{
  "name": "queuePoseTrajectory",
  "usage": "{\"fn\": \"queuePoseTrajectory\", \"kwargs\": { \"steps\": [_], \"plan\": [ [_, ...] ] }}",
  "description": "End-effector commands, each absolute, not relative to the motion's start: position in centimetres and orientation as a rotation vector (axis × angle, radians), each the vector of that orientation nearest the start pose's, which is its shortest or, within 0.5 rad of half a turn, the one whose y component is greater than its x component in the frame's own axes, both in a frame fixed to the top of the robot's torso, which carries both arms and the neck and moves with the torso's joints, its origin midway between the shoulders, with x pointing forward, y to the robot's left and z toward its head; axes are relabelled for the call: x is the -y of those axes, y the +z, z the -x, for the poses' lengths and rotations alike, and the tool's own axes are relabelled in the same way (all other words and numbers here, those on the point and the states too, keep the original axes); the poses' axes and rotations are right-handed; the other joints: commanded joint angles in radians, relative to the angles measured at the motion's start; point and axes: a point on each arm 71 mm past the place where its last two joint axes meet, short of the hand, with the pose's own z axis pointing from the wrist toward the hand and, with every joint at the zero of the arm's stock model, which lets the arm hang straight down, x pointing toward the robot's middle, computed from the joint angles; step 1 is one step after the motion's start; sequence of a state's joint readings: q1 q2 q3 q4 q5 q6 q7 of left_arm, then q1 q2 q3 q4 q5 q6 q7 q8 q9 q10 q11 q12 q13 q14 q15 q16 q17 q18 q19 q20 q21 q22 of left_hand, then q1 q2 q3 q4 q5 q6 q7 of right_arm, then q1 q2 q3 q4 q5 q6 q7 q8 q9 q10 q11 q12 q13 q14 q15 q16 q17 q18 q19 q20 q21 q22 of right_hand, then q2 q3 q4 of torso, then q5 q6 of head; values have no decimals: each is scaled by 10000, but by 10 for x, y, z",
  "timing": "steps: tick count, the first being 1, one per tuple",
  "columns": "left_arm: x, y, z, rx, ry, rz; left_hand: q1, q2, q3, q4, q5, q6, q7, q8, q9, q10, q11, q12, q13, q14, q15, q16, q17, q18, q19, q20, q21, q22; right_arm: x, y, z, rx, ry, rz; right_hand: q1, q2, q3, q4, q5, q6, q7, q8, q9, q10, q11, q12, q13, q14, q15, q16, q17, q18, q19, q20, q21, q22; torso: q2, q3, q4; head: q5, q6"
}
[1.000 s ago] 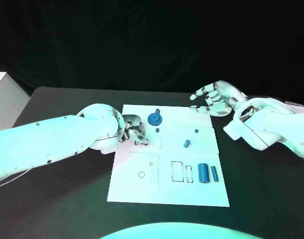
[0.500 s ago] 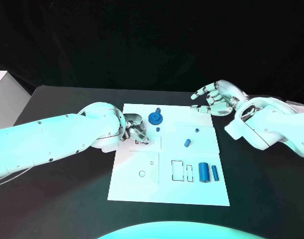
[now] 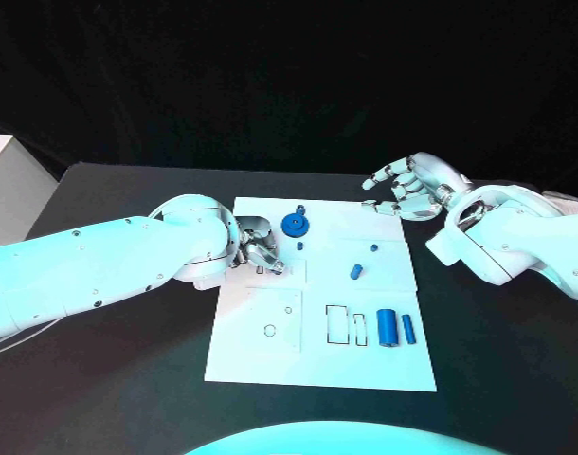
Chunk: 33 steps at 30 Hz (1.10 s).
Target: Assemble the parts on the task board
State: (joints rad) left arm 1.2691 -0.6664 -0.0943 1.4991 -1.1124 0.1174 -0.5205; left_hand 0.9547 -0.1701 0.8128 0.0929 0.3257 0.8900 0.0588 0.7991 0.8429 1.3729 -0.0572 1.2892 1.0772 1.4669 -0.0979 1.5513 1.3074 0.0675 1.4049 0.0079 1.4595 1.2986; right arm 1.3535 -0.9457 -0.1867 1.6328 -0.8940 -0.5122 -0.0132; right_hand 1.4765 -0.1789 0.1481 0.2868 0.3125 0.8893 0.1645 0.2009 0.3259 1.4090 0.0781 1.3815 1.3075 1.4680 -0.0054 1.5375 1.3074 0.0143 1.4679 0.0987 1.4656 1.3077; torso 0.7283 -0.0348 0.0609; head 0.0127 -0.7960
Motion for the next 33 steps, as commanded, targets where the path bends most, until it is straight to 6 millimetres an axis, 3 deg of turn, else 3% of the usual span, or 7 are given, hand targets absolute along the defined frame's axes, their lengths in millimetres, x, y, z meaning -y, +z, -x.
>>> {"fn": "queuePoseTrajectory", "kwargs": {
  "steps": [1,18,33],
  "plan": [
    [-133,-214,-478,-23162,-4798,-260,167,301,1169,-1261,-42,589,-488,6,91,116,1,61,50,951,-87,45,2299,-93,94,2,47,49,230,-155,-475,-16204,8719,-3244,-96,-16,85,-8,111,-49,-12,-21,-14,-32,-7,-6,910,826,71,-38,1895,129,549,52,-35,1914,-5,0,-6,1,-13],
    [-132,-214,-479,-23164,-4866,-179,-33,748,773,-985,-160,863,-549,-96,-143,256,-42,123,242,981,-120,98,2416,-127,196,-30,103,209,229,-156,-475,-16359,8698,-3194,-122,-62,202,-11,440,-53,-11,-18,-31,-29,-8,2,906,827,67,-40,1899,128,554,47,-35,1920,-2,-5,-1,-5,-71],
    [-130,-214,-479,-23113,-4861,-223,65,859,783,-1116,-125,918,-585,-145,-216,306,-77,153,331,993,-145,119,2462,-150,267,-52,148,323,229,-157,-474,-16377,8696,-3193,-123,-81,252,-15,555,-54,-10,-17,-37,-25,-8,8,908,828,66,-40,1901,127,556,46,-34,1922,-5,-5,4,-14,-106]
  ]
}}
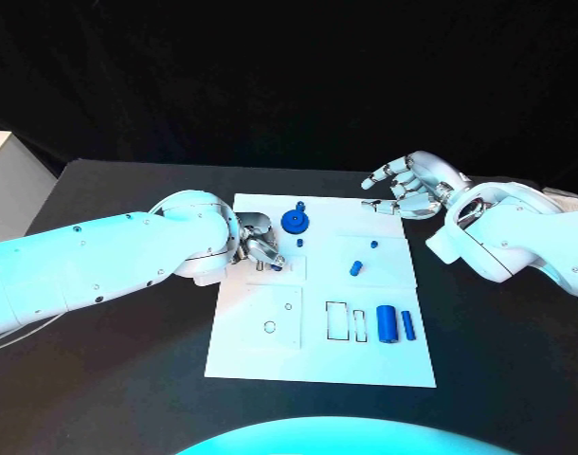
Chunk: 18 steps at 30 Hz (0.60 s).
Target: Assemble the parts on the task board
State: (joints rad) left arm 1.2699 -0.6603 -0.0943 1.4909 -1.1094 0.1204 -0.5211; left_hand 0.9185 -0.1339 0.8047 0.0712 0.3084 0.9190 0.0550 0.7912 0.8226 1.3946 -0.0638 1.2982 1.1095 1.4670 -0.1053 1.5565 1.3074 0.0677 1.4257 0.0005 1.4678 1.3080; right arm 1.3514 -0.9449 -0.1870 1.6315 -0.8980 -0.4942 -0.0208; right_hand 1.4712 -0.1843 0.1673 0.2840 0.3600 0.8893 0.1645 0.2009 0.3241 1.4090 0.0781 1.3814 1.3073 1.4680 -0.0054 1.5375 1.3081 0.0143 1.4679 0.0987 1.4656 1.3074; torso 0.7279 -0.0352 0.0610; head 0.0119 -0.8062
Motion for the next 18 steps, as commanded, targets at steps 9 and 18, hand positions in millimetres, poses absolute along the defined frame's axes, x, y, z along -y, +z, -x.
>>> {"fn": "queuePoseTrajectory", "kwargs": {
  "steps": [9,18],
  "plan": [
    [-131,-214,-479,-23061,-4768,-345,497,509,892,-1026,72,654,-555,-95,-53,112,-23,71,43,1001,-81,82,2497,-164,91,9,85,279,229,-157,-474,-16380,8694,-3193,-72,-31,69,15,100,-53,-9,-17,-19,-24,-8,9,910,827,66,-42,1891,128,555,45,-36,1924,2,-3,1,-8,-22],
    [-133,-213,-479,-22908,-4643,-418,549,523,932,-1122,103,682,-560,-117,-86,142,-31,87,88,1011,-86,99,2534,-178,130,2,111,344,230,-157,-474,-16387,8692,-3197,-82,-33,81,20,136,-53,-8,-17,-21,-27,-8,6,906,828,66,-40,1895,127,556,45,-34,1926,-3,-2,3,-21,-38]
  ]
}}
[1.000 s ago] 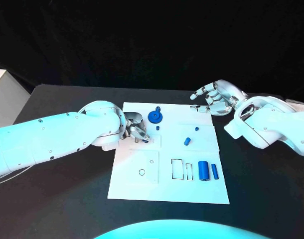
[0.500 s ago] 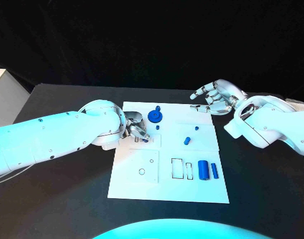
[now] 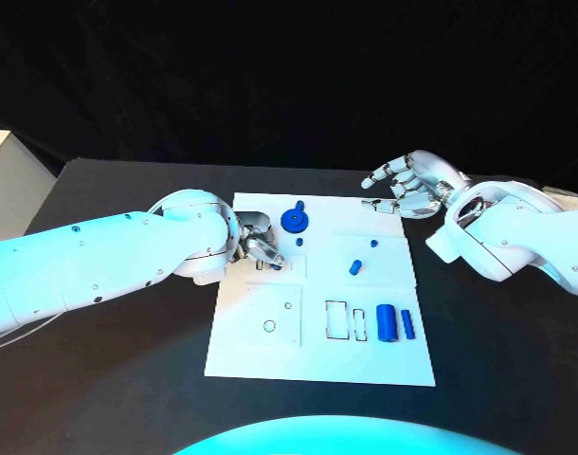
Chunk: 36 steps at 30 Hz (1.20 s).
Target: Assemble the parts on the task board
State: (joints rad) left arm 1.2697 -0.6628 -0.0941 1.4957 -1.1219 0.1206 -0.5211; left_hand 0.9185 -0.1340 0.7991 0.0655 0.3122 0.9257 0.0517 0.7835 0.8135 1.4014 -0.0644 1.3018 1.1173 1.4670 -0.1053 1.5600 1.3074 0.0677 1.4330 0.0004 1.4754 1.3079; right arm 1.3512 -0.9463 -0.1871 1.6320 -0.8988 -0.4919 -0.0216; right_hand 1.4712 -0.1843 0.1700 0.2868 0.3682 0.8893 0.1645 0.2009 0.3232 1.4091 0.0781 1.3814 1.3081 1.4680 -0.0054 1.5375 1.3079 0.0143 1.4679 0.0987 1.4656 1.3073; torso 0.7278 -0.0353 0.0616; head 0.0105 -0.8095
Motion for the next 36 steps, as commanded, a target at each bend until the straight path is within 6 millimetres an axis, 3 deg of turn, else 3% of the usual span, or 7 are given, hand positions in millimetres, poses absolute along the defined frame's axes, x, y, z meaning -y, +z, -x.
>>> {"fn": "queuePoseTrajectory", "kwargs": {
  "steps": [1,16,24,36],
  "plan": [
    [-133,-213,-479,-22900,-4639,-424,552,525,991,-1070,67,619,-527,-41,2,76,-26,52,14,1011,-86,64,2533,-174,48,3,30,330,230,-157,-474,-16388,8691,-3198,-82,-33,54,-7,54,-53,-8,-17,-12,-27,-8,6,899,828,66,-40,1896,127,556,45,-34,1927,-2,-1,-2,-8,-5],
    [-132,-212,-478,-22870,-4610,-529,567,561,1113,-1168,132,693,-535,-65,-49,132,-31,81,87,1030,-85,96,2606,-186,76,-1,49,377,230,-157,-474,-16400,8687,-3204,-94,-37,67,-3,91,-54,-7,-17,-14,-24,-7,11,901,829,67,-39,1899,128,555,45,-39,1925,10,5,-2,13,-45],
    [-132,-212,-478,-22798,-4562,-583,406,497,1500,-1369,326,856,-550,-114,-157,234,-46,100,191,1038,-89,108,2634,-207,141,-8,96,483,230,-157,-474,-16409,8693,-3202,-105,-41,91,-1,144,-55,-7,-18,-17,-23,-7,12,901,825,67,-45,1888,128,556,45,-37,1927,1,7,-6,21,-68],
    [-129,-213,-477,-22981,-4650,-627,155,392,1403,-1334,280,1011,-566,-104,-202,336,-45,161,325,1038,-81,108,2634,-213,152,-3,103,510,230,-157,-473,-16403,8693,-3207,-110,-45,105,-2,176,-55,-7,-18,-19,-29,-7,6,894,827,67,-42,1894,128,556,44,-40,1926,-4,9,0,27,-73]
  ]
}}
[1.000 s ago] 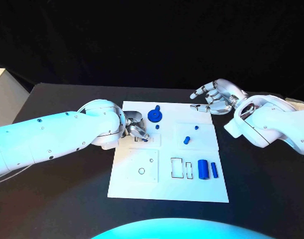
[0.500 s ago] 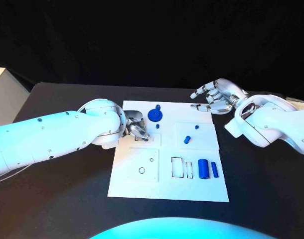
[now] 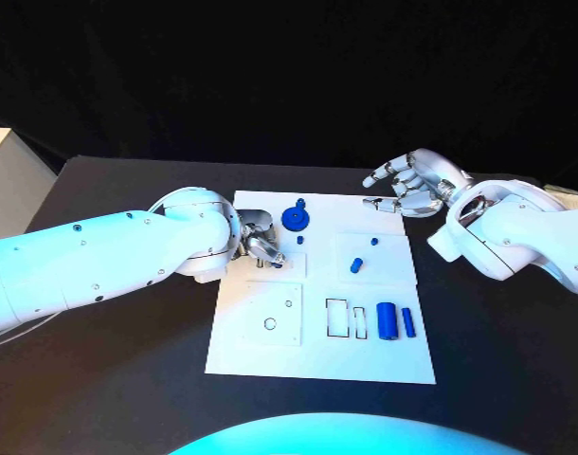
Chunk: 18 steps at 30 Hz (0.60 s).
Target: Assemble the parts on the task board
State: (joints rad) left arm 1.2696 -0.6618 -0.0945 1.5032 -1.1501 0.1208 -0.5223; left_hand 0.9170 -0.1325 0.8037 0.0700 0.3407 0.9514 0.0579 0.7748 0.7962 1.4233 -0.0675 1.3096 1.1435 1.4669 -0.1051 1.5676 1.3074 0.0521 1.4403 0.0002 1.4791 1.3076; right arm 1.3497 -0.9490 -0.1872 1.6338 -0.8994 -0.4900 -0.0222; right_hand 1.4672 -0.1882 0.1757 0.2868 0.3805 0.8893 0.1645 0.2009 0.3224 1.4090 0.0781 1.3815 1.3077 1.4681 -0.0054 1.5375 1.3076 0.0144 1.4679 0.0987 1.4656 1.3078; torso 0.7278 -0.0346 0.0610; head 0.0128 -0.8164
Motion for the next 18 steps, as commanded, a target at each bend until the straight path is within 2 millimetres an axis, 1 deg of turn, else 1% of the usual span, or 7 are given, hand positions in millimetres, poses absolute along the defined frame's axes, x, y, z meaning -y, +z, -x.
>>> {"fn": "queuePoseTrajectory", "kwargs": {
  "steps": [1,9,18],
  "plan": [
    [-128,-213,-477,-22991,-4658,-613,162,375,1349,-1375,-6,759,-630,-17,-31,121,-15,85,69,1039,-82,32,2634,-57,79,-1,65,512,230,-157,-473,-16402,8693,-3206,-71,-5,49,-2,53,-56,-7,-18,-11,-29,-7,6,898,827,67,-42,1897,128,555,44,-40,1921,-4,2,6,5,-4],
    [-128,-213,-479,-22996,-4721,-467,-71,398,976,-1164,-86,890,-667,-20,-82,191,-32,99,149,1039,-90,32,2634,-59,84,-3,64,531,231,-157,-473,-16396,8692,-3209,-71,-5,49,-2,53,-56,-7,-18,-11,-29,-7,6,898,827,67,-42,1897,128,555,44,-40,1921,1,-8,-4,-4,5],
    [-127,-214,-479,-23006,-4753,-413,-210,394,607,-971,-170,932,-685,-36,-117,213,-43,86,180,1039,-97,32,2634,-61,87,-10,61,540,231,-157,-473,-16397,8695,-3210,-71,-5,49,-2,53,-56,-7,-18,-11,-29,-7,6,898,827,67,-42,1897,128,555,44,-40,1921,2,-4,2,-19,-18]
  ]
}}
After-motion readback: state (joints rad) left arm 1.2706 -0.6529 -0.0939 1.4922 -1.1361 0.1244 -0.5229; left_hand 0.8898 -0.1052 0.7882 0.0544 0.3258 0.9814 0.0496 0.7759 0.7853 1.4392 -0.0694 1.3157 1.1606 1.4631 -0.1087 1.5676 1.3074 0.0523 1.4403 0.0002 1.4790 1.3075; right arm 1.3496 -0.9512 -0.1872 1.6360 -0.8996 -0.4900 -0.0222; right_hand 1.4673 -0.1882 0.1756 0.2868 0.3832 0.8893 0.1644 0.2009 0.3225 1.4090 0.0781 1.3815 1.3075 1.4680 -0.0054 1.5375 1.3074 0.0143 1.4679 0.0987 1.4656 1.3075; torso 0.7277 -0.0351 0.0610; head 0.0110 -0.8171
